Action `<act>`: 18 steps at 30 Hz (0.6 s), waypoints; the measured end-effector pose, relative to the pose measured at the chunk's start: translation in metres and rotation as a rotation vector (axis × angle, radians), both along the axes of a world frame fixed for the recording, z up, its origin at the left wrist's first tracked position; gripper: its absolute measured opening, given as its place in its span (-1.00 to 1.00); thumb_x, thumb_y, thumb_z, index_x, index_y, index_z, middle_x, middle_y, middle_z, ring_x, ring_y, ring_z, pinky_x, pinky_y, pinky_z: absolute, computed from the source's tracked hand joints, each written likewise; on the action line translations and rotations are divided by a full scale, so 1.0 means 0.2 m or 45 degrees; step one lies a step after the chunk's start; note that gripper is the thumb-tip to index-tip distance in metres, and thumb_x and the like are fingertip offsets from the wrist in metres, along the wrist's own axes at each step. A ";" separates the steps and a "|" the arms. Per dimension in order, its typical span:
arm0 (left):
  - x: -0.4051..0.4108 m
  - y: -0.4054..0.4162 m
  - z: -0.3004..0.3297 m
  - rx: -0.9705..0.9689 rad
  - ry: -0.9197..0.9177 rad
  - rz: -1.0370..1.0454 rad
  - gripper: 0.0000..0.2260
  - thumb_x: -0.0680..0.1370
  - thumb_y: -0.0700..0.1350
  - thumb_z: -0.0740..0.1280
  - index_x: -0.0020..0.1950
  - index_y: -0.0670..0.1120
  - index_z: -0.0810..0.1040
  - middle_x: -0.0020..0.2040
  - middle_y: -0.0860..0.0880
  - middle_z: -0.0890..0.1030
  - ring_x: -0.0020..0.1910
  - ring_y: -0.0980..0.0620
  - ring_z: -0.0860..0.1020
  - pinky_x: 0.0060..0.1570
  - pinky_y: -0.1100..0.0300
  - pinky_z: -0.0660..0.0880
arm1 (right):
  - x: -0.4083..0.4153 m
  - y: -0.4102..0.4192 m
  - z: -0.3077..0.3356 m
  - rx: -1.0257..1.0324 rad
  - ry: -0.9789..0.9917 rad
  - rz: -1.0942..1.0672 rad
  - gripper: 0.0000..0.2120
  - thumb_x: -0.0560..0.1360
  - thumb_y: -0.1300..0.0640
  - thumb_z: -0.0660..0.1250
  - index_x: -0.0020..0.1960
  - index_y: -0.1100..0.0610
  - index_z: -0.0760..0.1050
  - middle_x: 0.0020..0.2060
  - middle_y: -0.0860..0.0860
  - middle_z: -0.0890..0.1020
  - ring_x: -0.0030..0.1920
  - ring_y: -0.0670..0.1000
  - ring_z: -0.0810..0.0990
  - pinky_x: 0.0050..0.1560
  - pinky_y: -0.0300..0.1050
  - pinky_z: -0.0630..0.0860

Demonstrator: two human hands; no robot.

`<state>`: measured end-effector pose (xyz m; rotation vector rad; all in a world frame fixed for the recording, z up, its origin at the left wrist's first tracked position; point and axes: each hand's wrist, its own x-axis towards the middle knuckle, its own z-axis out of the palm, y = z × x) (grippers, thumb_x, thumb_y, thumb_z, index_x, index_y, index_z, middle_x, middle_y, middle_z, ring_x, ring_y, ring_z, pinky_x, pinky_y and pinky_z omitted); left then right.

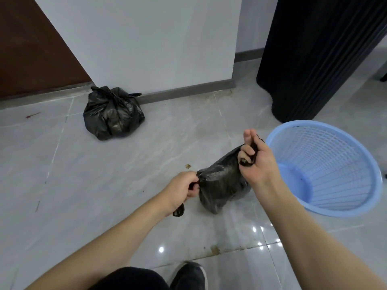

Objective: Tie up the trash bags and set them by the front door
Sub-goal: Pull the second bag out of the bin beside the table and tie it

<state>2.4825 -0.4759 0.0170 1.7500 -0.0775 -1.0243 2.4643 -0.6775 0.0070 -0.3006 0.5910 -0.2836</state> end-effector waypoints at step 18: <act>0.00 0.21 0.08 0.703 -1.203 -0.912 -0.80 0.65 0.03 0.04 -0.08 0.00 0.36 -0.29 0.07 0.47 -0.27 -0.01 0.48 -0.29 0.11 0.30 | -0.13 0.18 -0.25 -2.511 0.364 1.043 -0.61 0.58 0.11 0.13 0.38 -0.05 0.41 0.13 -0.18 0.63 0.18 -0.08 0.55 0.14 -0.17 0.46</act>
